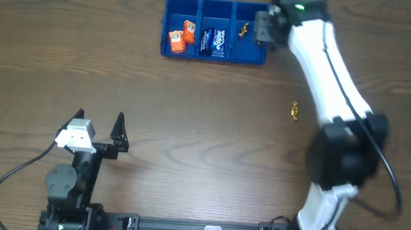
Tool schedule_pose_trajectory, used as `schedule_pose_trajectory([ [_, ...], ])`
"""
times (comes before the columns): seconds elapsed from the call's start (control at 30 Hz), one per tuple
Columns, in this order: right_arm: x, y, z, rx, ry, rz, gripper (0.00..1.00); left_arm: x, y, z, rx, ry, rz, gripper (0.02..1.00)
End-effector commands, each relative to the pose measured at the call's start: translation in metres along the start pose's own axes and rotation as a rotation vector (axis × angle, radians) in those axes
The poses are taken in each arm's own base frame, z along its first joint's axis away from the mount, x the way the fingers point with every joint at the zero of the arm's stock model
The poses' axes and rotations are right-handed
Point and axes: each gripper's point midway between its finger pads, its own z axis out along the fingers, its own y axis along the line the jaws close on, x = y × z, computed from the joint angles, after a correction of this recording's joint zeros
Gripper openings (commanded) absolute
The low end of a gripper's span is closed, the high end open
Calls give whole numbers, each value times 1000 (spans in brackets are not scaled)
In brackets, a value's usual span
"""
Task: Sort Candies Into Trays
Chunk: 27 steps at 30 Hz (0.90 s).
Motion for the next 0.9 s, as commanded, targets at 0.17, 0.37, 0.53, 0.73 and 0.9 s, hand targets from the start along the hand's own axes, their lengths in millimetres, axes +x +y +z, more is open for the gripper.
schedule_pose_trajectory([
  [0.17, 104, -83, -6, 109, 127, 58, 676, 16, 0, 1, 8, 49, 5, 998],
  [0.37, 166, -94, 38, 105, 286, 54, 663, 16, 0, 1, 8, 49, 5, 998],
  [0.53, 184, -92, 59, 84, 360, 28, 652, 16, 0, 1, 8, 49, 5, 998],
  [0.73, 190, -92, 68, 81, 386, 29, 634, 16, 0, 1, 8, 49, 5, 998],
  [0.9, 192, -93, 75, 82, 391, 33, 621, 16, 0, 1, 8, 49, 5, 998],
])
